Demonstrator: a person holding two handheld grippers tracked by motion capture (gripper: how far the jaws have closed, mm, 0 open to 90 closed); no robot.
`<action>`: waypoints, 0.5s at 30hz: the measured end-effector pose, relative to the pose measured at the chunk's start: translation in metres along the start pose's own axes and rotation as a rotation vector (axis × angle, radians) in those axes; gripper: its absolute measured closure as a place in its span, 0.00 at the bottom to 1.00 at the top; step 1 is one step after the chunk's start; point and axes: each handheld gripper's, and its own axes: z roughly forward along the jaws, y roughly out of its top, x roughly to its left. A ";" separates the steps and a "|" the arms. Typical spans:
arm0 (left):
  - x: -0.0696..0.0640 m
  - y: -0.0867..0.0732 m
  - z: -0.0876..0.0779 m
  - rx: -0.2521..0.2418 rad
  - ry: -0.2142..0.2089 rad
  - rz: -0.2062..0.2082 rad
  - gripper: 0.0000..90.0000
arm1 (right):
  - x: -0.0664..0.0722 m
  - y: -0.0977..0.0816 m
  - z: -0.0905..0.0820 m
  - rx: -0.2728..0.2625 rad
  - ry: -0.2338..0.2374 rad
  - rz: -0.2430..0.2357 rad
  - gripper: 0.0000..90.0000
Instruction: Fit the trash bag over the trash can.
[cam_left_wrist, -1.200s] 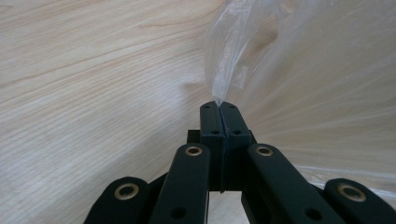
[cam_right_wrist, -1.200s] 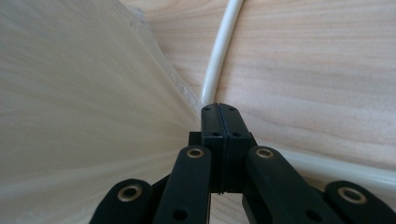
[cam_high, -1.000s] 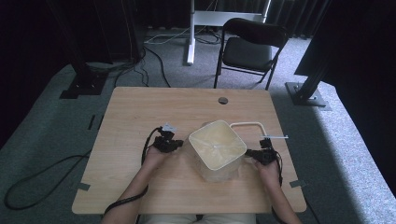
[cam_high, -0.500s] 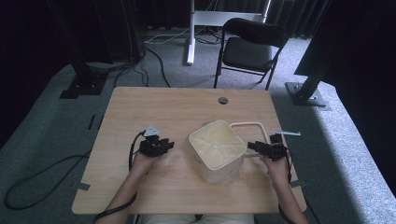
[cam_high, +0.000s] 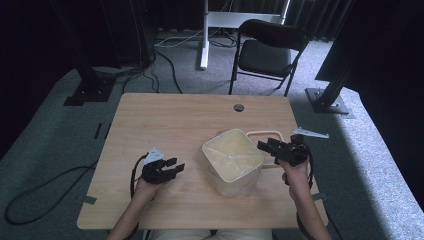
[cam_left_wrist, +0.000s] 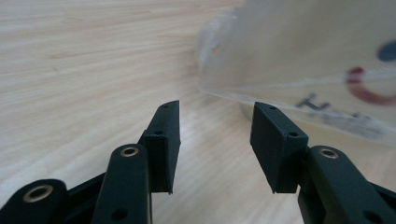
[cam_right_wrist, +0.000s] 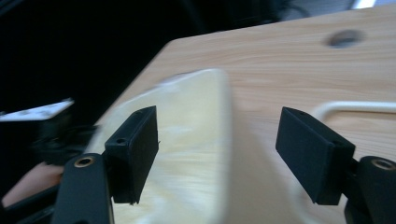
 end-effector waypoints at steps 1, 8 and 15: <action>-0.001 0.000 0.000 -0.008 -0.006 0.000 0.59 | 0.007 -0.001 0.004 0.008 0.021 -0.008 0.32; -0.007 -0.003 0.002 -0.004 -0.018 0.002 0.59 | 0.046 -0.017 0.035 0.087 0.171 -0.065 0.32; -0.005 -0.007 0.006 0.014 -0.013 -0.007 0.59 | 0.060 -0.019 0.056 0.148 0.075 -0.145 0.38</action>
